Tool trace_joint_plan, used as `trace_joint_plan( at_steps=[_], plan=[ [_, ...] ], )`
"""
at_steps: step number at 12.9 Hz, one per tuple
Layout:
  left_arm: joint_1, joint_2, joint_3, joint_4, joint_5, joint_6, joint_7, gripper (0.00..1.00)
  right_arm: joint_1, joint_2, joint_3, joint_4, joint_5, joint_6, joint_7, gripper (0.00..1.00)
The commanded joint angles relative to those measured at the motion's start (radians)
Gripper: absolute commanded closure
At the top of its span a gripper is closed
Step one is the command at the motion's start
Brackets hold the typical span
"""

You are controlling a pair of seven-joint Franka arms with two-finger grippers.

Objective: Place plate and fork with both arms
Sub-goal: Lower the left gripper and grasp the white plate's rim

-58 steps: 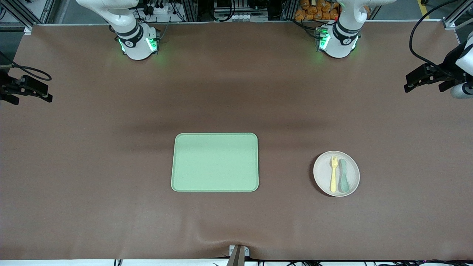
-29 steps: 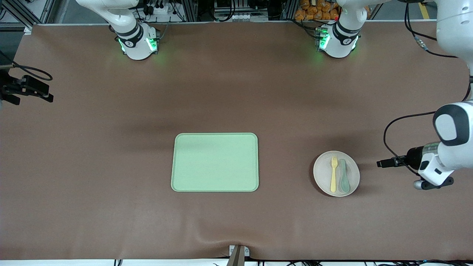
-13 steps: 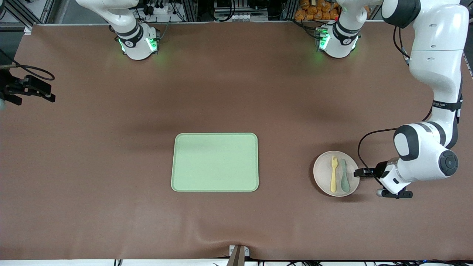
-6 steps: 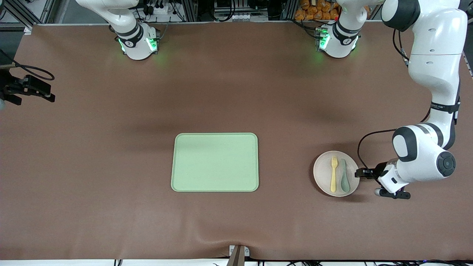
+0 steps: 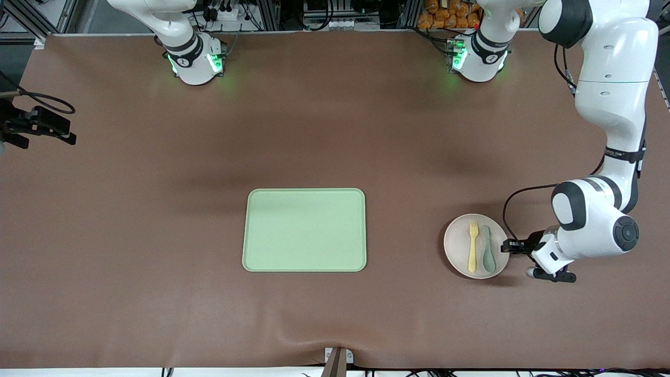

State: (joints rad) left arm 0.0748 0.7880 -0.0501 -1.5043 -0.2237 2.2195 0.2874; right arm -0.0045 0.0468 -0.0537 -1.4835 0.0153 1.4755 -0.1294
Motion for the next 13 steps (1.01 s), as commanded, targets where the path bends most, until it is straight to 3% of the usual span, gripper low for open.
trace_joint_plan(
  at_steps=[1, 5, 10, 12, 13],
  plan=[
    [-0.003, 0.013, 0.001, 0.018, -0.026, 0.012, 0.025, 0.71, -0.003, -0.012, 0.002, -0.006, -0.023, -0.004, -0.002, 0.0],
    [-0.003, 0.014, 0.001, 0.018, -0.028, 0.014, 0.038, 0.81, 0.008, -0.008, 0.005, -0.005, -0.024, 0.0, -0.003, 0.0],
    [-0.003, 0.019, 0.001, 0.019, -0.029, 0.015, 0.039, 0.84, 0.012, -0.007, 0.008, -0.003, -0.024, 0.0, 0.002, 0.0],
    [-0.003, 0.019, 0.001, 0.019, -0.029, 0.015, 0.039, 0.95, 0.032, -0.008, 0.005, -0.001, -0.029, -0.001, 0.004, 0.0],
    [-0.003, 0.019, 0.001, 0.019, -0.028, 0.015, 0.038, 0.96, 0.028, -0.008, 0.003, -0.003, -0.028, -0.001, 0.004, 0.0]
  ],
)
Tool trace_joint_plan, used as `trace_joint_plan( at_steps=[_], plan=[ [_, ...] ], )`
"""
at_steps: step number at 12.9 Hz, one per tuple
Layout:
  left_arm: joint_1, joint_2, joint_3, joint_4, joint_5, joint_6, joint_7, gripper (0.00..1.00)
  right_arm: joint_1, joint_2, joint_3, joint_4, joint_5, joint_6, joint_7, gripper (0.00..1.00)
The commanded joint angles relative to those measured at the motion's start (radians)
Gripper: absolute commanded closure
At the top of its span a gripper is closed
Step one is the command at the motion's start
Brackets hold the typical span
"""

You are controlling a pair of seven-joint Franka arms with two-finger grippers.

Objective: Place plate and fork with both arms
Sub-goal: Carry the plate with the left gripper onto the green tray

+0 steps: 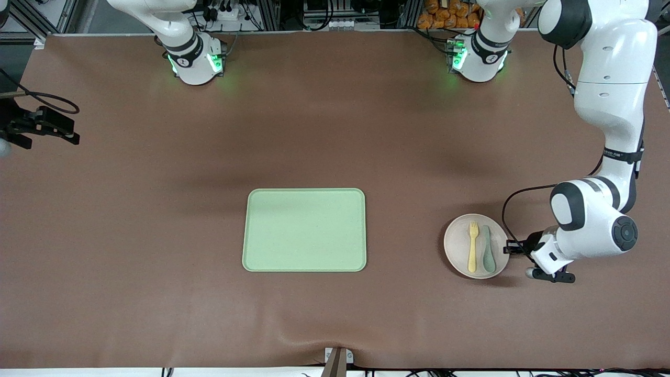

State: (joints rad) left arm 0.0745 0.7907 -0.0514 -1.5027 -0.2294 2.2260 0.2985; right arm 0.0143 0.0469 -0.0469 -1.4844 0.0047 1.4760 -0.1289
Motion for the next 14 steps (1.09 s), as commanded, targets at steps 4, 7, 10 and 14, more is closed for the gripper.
trace_joint_plan(
  at_steps=[4, 7, 10, 14],
  plan=[
    [-0.002, 0.007, 0.002, 0.018, -0.022, 0.008, 0.027, 0.99, 0.007, -0.009, -0.005, -0.004, -0.017, -0.005, 0.003, 0.0],
    [0.002, 0.001, -0.021, 0.021, -0.022, 0.006, 0.028, 1.0, 0.013, -0.01, -0.004, -0.005, -0.017, -0.006, 0.005, 0.0],
    [0.008, -0.013, -0.033, 0.036, -0.022, -0.006, 0.028, 1.0, 0.006, -0.009, -0.005, -0.007, -0.015, 0.001, 0.005, 0.0],
    [0.019, -0.036, -0.073, 0.042, -0.054, -0.043, 0.025, 1.0, 0.003, -0.009, -0.007, -0.007, -0.015, -0.002, 0.005, 0.0]
  ],
)
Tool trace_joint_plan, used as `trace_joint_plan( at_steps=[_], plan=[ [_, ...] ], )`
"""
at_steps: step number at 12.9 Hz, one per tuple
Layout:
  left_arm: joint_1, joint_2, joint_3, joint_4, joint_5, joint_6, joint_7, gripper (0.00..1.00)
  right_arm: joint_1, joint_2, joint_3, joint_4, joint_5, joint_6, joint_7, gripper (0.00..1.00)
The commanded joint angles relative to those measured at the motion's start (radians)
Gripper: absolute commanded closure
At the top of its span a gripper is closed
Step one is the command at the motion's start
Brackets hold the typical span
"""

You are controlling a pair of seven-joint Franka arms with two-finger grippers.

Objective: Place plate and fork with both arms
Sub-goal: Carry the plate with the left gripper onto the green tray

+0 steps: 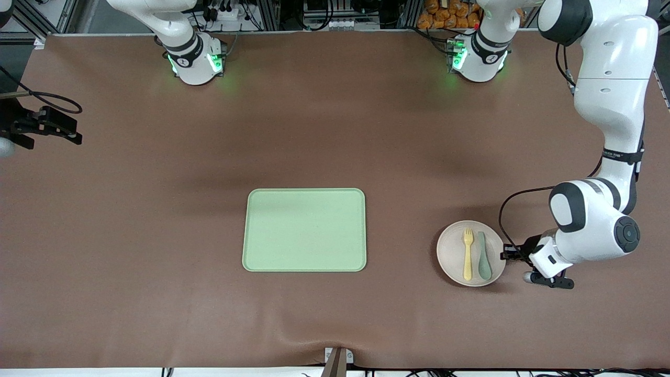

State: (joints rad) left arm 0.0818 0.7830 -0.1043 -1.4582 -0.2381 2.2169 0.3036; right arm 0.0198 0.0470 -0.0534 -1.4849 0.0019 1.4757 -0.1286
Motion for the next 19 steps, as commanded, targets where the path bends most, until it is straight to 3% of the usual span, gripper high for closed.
trace_joint_plan(
  at_steps=[1, 5, 13, 19],
  plan=[
    [0.01, -0.03, -0.022, -0.002, -0.078, -0.036, 0.017, 1.0, -0.003, -0.009, 0.0, -0.006, -0.013, -0.005, 0.004, 0.0],
    [-0.02, -0.03, -0.09, 0.019, -0.098, -0.036, -0.133, 1.0, -0.012, -0.01, 0.0, -0.005, -0.011, -0.005, 0.004, 0.0],
    [-0.246, 0.004, -0.075, 0.107, -0.089, -0.028, -0.423, 1.0, -0.009, -0.007, 0.001, -0.006, -0.013, 0.001, 0.004, 0.0],
    [-0.41, 0.07, -0.063, 0.154, -0.089, 0.082, -0.627, 1.0, -0.024, -0.009, 0.0, -0.006, -0.011, -0.003, 0.004, 0.0]
  ],
)
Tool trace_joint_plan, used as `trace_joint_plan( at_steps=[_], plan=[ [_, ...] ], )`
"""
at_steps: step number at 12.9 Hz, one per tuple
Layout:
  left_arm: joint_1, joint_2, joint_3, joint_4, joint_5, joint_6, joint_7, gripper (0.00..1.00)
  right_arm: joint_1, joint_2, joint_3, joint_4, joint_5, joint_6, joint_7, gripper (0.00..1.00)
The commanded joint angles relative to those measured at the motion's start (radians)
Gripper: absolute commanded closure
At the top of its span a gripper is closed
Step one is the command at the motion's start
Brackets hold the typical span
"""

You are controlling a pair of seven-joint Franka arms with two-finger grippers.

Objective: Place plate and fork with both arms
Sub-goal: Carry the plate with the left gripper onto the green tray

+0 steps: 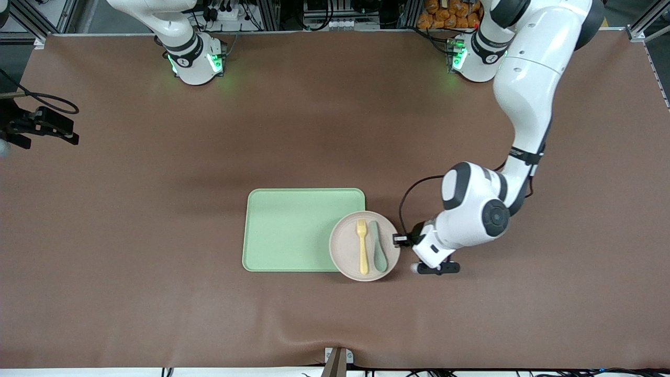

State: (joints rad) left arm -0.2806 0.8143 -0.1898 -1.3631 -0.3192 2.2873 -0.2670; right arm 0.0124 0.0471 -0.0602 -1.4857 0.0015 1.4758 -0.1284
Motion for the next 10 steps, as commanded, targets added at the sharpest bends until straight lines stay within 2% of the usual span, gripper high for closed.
trace_joint_plan(
  at_steps=[1, 3, 7, 10],
  plan=[
    [-0.087, 0.042, 0.042, 0.065, -0.009, 0.015, -0.095, 1.0, -0.014, -0.009, 0.007, -0.007, -0.011, -0.008, 0.004, 0.0],
    [-0.161, 0.052, 0.088, 0.067, -0.009, 0.059, -0.156, 1.0, -0.015, -0.009, 0.007, -0.007, -0.011, -0.009, 0.004, 0.0],
    [-0.241, 0.112, 0.096, 0.117, -0.009, 0.115, -0.228, 1.0, -0.012, -0.009, 0.008, -0.007, -0.011, -0.006, 0.004, 0.0],
    [-0.288, 0.13, 0.11, 0.116, -0.009, 0.121, -0.218, 1.0, -0.011, -0.007, 0.008, -0.007, -0.011, -0.006, 0.004, 0.0]
  ],
)
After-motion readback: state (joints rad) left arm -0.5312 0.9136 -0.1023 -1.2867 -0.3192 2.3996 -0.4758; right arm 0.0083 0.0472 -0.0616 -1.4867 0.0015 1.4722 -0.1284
